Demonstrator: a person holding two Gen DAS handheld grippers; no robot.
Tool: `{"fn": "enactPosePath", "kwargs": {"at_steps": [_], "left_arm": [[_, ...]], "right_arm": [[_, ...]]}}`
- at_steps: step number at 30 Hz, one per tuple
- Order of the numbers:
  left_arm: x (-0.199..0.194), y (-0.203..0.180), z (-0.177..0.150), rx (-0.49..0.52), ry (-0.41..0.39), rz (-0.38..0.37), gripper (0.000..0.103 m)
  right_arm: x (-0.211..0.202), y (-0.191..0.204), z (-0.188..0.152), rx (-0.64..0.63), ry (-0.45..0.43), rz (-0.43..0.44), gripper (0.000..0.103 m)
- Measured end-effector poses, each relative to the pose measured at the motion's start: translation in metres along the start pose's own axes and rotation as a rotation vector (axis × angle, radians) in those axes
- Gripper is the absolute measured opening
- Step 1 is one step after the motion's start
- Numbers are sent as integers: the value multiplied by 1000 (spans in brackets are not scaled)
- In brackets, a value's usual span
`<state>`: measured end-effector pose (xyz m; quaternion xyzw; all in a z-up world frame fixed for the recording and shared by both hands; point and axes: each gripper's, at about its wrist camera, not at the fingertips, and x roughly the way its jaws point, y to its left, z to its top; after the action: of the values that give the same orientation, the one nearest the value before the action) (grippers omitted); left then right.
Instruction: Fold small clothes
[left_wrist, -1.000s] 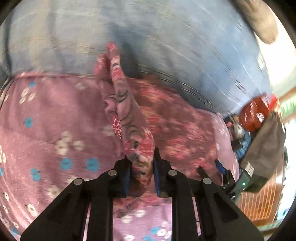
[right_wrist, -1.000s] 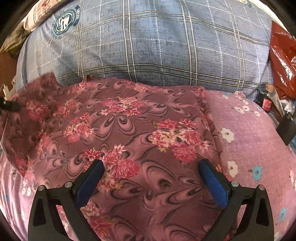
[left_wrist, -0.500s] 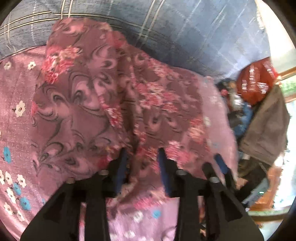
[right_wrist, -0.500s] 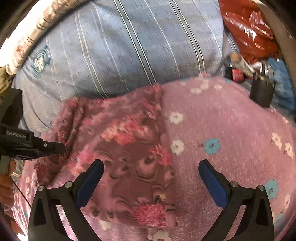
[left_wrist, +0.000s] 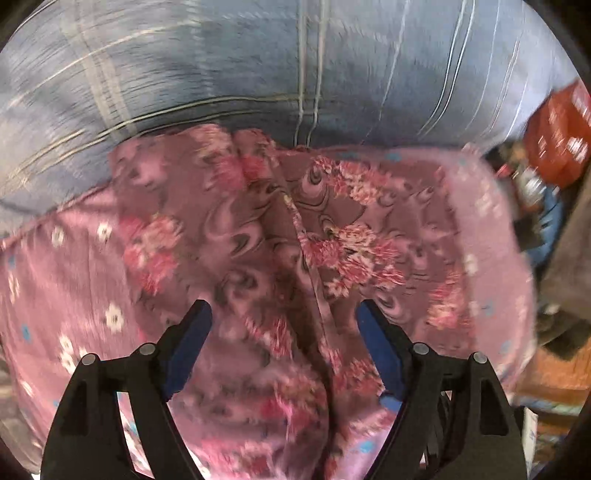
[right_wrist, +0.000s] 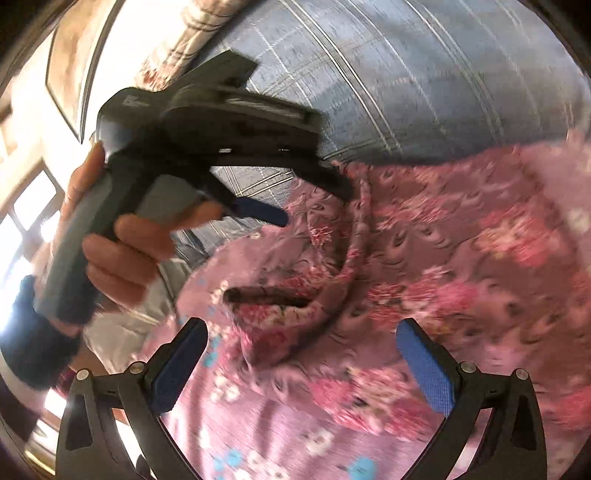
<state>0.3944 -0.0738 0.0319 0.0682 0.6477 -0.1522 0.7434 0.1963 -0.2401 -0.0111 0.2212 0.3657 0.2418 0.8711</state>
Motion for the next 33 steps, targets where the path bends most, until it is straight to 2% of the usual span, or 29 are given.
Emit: {"fn": "enactPosePath", "kwargs": {"at_steps": [3, 4, 5, 7, 8, 10, 13, 17, 21, 24, 26, 28, 30, 31, 32, 33], "left_arm": [[21, -2, 5, 21, 54, 99, 81], [27, -2, 5, 21, 70, 129, 77], [30, -1, 4, 21, 74, 145, 57], [28, 5, 0, 23, 62, 120, 37], [22, 7, -3, 14, 39, 109, 21], [8, 8, -10, 11, 3, 95, 13], [-20, -3, -19, 32, -67, 77, 12], [-47, -35, -25, 53, -116, -71, 12], [-32, -85, -27, 98, -104, -147, 12], [-6, -103, -24, 75, -57, -182, 13], [-6, -104, -25, 55, -72, -178, 14], [-14, -93, -27, 32, -94, -236, 14], [-38, -61, -29, -38, -162, -355, 19], [-51, -39, -33, -70, -206, -404, 30], [-64, -17, -38, -102, -260, -443, 49], [-75, 7, -43, -131, -314, -451, 57]], "right_arm": [[14, -6, -1, 65, -1, 54, 100], [18, -7, -2, 80, -11, 60, 90], [20, -10, 1, 86, -15, 67, 82], [26, -11, 1, 95, -4, 102, 28], [29, -11, 1, 91, 15, 96, 21], [26, -11, 2, 76, 16, 97, 13], [0, -10, 7, 62, -31, 100, 10], [-55, -20, 10, 80, -121, 74, 10], [-101, -46, 2, 157, -181, 15, 10], [-115, -78, -14, 264, -160, -48, 10], [-113, -97, -27, 335, -119, -59, 10], [-105, -106, -36, 376, -56, -67, 19], [-108, -105, -33, 380, -48, -61, 24], [-114, -104, -30, 382, -63, -58, 30], [-124, -102, -27, 381, -113, -49, 33], [-135, -101, -22, 375, -167, -49, 43]]}}
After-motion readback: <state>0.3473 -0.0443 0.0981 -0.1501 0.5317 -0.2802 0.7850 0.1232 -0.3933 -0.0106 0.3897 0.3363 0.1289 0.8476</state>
